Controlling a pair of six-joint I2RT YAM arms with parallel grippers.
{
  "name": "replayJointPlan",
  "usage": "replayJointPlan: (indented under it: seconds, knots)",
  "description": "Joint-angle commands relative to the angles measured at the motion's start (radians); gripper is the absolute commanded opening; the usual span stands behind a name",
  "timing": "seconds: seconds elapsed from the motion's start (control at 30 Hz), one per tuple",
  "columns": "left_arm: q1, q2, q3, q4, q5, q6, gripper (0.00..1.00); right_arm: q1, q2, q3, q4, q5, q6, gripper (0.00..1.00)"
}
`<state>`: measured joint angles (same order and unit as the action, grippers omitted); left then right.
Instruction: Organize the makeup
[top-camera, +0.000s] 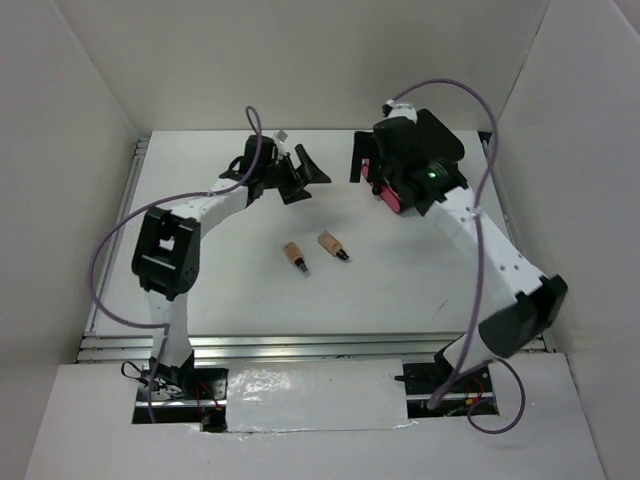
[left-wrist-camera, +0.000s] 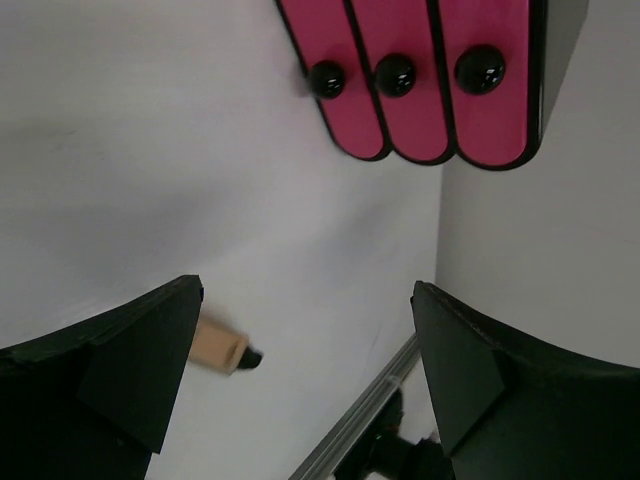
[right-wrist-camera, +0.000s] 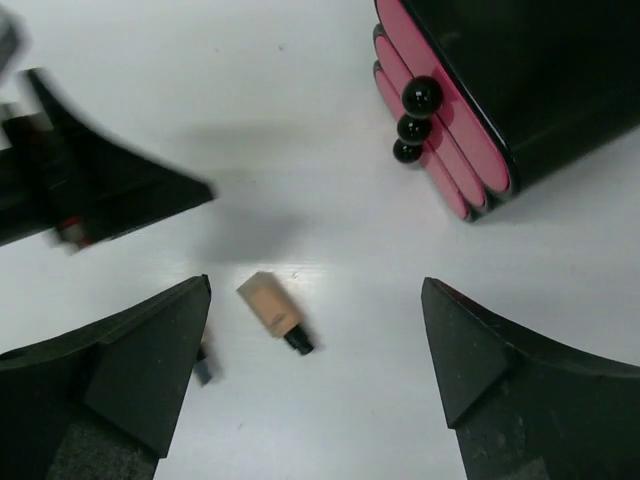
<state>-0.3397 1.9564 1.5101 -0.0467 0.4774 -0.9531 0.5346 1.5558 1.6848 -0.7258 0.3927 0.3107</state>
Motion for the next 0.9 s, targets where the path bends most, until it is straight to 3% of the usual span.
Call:
replayJointPlan:
  seconds: [0.0, 0.2, 0.27, 0.43, 0.57, 0.87]
  knots:
    - [-0.056, 0.128, 0.108, 0.257, 0.02, -0.152, 0.99, -0.01, -0.149, -0.105, 0.003, -0.106, 0.158, 0.95]
    - [-0.134, 0.401, 0.298, 0.468, -0.019, -0.314, 0.93, -0.035, -0.419, -0.246, 0.069, -0.213, 0.251, 1.0]
    - [-0.156, 0.468, 0.393, 0.473, -0.048, -0.341, 0.89, -0.039, -0.486, -0.26, 0.069, -0.258, 0.255, 1.0]
    - [-0.179, 0.59, 0.479, 0.467, -0.117, -0.369, 0.68, -0.045, -0.562, -0.24, 0.034, -0.307, 0.251, 1.0]
    - [-0.18, 0.599, 0.46, 0.478, -0.161, -0.378, 0.68, -0.045, -0.586, -0.228, 0.04, -0.333, 0.238, 1.0]
    - [-0.186, 0.745, 0.576, 0.502, -0.132, -0.458, 0.67, -0.045, -0.56, -0.157, 0.043, -0.379, 0.208, 1.0]
